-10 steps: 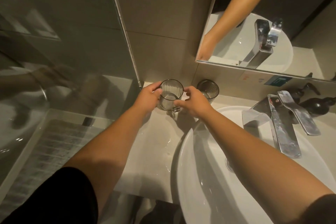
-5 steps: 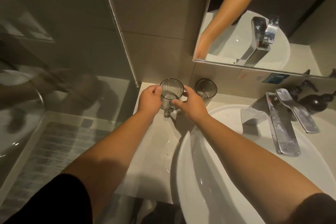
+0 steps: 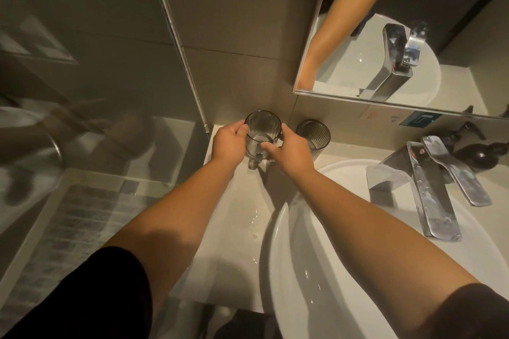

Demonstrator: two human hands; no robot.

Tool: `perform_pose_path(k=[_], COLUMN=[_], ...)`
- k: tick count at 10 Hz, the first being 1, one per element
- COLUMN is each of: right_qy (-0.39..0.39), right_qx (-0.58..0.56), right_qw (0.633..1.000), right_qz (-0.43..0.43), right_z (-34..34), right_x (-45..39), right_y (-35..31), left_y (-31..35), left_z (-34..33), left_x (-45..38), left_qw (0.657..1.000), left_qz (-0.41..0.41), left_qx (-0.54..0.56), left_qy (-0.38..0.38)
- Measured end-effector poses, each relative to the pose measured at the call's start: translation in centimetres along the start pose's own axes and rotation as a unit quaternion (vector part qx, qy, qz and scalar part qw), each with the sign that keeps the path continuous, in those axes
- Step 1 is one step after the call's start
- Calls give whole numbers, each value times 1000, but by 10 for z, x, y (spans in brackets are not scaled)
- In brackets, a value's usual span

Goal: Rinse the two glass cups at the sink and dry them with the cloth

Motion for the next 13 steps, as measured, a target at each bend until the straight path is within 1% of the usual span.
perform_pose_path(k=[2,5,9,11,12,13], right_qy=[-3,19,22,27,42,73], right_qx=[8,21,37,22,39,108], right_qw=[1000,1000,999,999,998,989], right_qz=[-1,7,-1,6,25,77], right_z=[2,2,3,11,22,36], right_x=[-4,-2,0,4,15,32], right_y=[2,1,0,-6,-12,-18], left_y=[-2,-1,7,19,32,44], left_z=[-2,-3,-2,6,17,24], left_x=[-3,-2,-3,6,20,47], left_qw=[1000,1000,998,991,978,934], left_qz=[15,5,-41,-63,-80,-153], left_qx=[-6,-16,-55,-122,-191,-322], left_qy=[-1,-2,-12,1,2,19])
Point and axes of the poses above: each hand's wrist, its own x-axis away from the middle knuckle, its own z-axis out of the back of the hand, y = z × x, the point moved 6 cm from there along -x, towards the middle knuckle
